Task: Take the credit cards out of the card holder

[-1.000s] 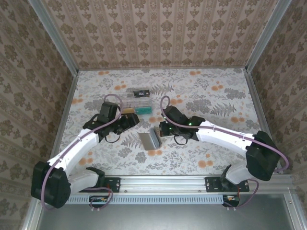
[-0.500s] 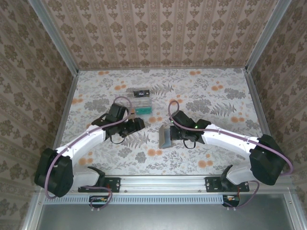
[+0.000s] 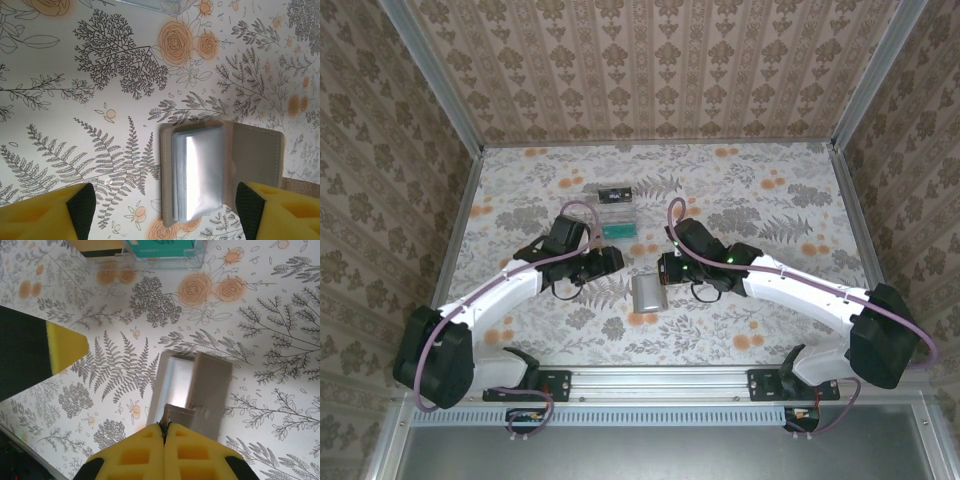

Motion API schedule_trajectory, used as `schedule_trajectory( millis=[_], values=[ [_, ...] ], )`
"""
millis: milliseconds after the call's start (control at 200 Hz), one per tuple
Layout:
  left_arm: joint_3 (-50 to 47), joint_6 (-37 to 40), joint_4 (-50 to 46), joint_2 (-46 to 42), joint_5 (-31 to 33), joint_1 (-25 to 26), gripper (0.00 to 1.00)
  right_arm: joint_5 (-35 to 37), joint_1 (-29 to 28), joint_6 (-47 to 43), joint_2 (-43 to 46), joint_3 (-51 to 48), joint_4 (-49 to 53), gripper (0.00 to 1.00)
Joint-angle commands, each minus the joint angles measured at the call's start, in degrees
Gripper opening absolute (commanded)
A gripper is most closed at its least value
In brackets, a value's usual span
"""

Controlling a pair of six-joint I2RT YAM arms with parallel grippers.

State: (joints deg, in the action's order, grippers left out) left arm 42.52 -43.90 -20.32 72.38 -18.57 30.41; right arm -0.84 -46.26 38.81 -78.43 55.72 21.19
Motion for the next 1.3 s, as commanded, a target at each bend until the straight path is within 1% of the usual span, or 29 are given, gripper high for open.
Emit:
schedule_trajectory(
  millis=[0,140,180,225,290,300,310,315,340,385,420,450,495,590,645,685,785,850,895,985,1135,1300],
  values=[
    [0.4,0.9,0.4,-0.2,0.1,0.1,0.77,3.0,0.1,-0.3,-0.1,-0.6,2.8,0.0],
    [0.4,1.0,0.7,-0.1,-0.3,0.2,0.75,11.6,1.7,0.4,-0.8,-0.5,10.5,0.0],
    [0.5,0.9,0.8,0.0,-0.5,0.4,0.75,13.4,2.2,0.6,-3.0,-0.7,12.5,0.0],
    [0.6,1.0,1.1,0.3,-0.8,0.6,0.74,14.7,2.8,0.7,-4.3,-1.1,13.8,0.0],
    [0.7,1.0,1.5,0.7,-1.2,1.1,0.73,14.3,3.3,0.0,-5.9,-1.5,13.8,0.0],
    [0.8,1.0,1.5,0.9,-1.3,1.2,0.73,13.9,3.2,-0.3,-6.2,-1.6,13.6,0.03],
    [0.7,1.0,1.5,0.9,-1.3,1.3,0.73,13.7,3.2,-0.4,-6.4,-1.6,13.5,0.03],
    [0.8,1.1,1.6,1.0,-1.3,1.3,0.73,13.5,3.2,-0.5,-6.4,-1.6,13.3,0.06],
    [1.0,1.1,1.7,1.3,-1.5,1.6,0.72,12.3,3.1,-1.1,-6.9,-1.7,12.5,0.16],
    [1.2,1.1,1.8,1.8,-1.7,2.1,0.72,9.7,3.1,-1.8,-7.7,-2.0,10.6,0.27],
    [1.4,1.0,2.0,2.3,-1.9,2.6,0.71,8.5,3.1,-1.8,-7.9,-2.4,9.9,0.33],
    [1.7,1.0,2.1,2.6,-2.1,2.9,0.71,7.6,3.1,-1.5,-8.1,-2.7,7.5,0.39],
    [2.0,1.0,2.1,3.3,-2.1,3.5,0.7,7.3,3.1,-1.1,-8.4,-2.9,6.6,0.4],
    [2.5,0.8,2.6,4.5,-2.5,4.7,0.69,7.2,3.1,-0.9,-9.7,-2.7,6.2,0.39],
    [2.4,0.5,3.2,5.4,-2.9,5.3,0.67,7.3,3.1,-1.0,-10.7,-2.5,6.4,0.34],
    [2.5,0.3,3.7,6.1,-3.4,5.6,0.65,7.4,3.1,-1.0,-11.4,-2.5,6.5,0.28],
    [2.6,-0.5,5.0,8.1,-4.4,6.5,0.61,7.4,3.2,-1.2,-12.6,-2.8,6.3,0.22],
    [2.8,-1.0,5.8,9.7,-5.1,6.9,0.57,6.9,3.1,-1.0,-13.1,-3.3,5.5,0.14],
    [2.8,-1.3,6.0,10.8,-5.4,7.2,0.55,6.7,3.1,-0.8,-13.4,-3.6,5.1,0.11],
    [2.9,-1.9,6.1,12.7,-5.9,7.4,0.48,6.6,3.0,-0.3,-13.6,-4.0,4.6,0.1],
    [2.7,-2.2,5.0,14.2,-5.1,7.4,0.48,6.5,2.8,0.3,-13.3,-4.8,3.7,0.1],
    [2.3,-2.2,6.5,16.0,-6.8,7.6,0.48,6.3,2.7,0.9,-13.2,-5.6,3.0,0.1]
  ],
)
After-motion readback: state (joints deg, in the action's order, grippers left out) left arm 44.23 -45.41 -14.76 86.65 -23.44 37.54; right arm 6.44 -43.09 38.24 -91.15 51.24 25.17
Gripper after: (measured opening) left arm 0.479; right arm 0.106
